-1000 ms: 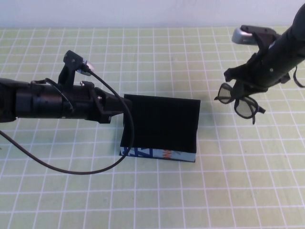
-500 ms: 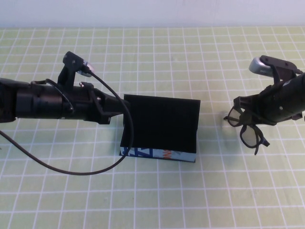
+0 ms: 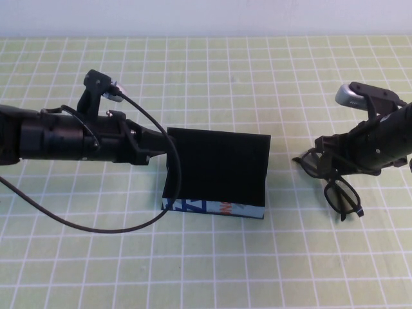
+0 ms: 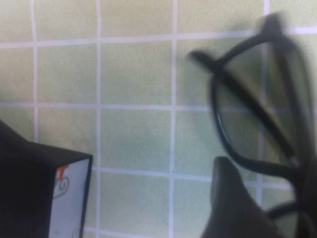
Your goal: Take glasses out of glasses case
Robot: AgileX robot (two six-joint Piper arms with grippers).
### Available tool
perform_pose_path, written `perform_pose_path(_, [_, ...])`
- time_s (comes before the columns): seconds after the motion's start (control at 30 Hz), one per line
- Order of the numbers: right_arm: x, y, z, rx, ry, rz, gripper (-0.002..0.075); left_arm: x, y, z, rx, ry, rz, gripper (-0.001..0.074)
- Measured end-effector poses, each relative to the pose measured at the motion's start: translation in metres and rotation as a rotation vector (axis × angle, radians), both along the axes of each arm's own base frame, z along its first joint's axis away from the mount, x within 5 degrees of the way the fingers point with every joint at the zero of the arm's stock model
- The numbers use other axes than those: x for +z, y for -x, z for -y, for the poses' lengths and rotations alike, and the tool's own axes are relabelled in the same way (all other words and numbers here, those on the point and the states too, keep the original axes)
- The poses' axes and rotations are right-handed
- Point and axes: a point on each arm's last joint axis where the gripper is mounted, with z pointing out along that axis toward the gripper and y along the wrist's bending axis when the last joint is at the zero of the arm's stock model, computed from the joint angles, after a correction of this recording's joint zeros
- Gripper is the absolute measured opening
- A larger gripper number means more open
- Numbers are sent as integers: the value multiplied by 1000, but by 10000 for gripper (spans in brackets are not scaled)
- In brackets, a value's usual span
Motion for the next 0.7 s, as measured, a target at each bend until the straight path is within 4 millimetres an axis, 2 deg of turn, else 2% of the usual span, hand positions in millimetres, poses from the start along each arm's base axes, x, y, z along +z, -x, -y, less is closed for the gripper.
perform_pose_path(0.13, [17,6,1,14,-2,32,311,14,3,-2,15,-8,39,-4])
perform_pose_path(0.2, [34,13,1,24,-12,58,305,26,5,-4,51,-17,67,-4])
perform_pose_path(0.37, [80,41,3,64,-37,96,196,56,12,-9,139,-16,121,-4])
perform_pose_path(0.47, [102,64,5,99,-44,88,107,75,20,-11,151,-6,175,-4])
perform_pose_path(0.57, [124,95,10,116,-50,125,25,93,33,-15,187,-2,226,-4])
perform_pose_path(0.7, [146,147,20,130,-53,215,-8,112,62,-24,272,21,283,-4])
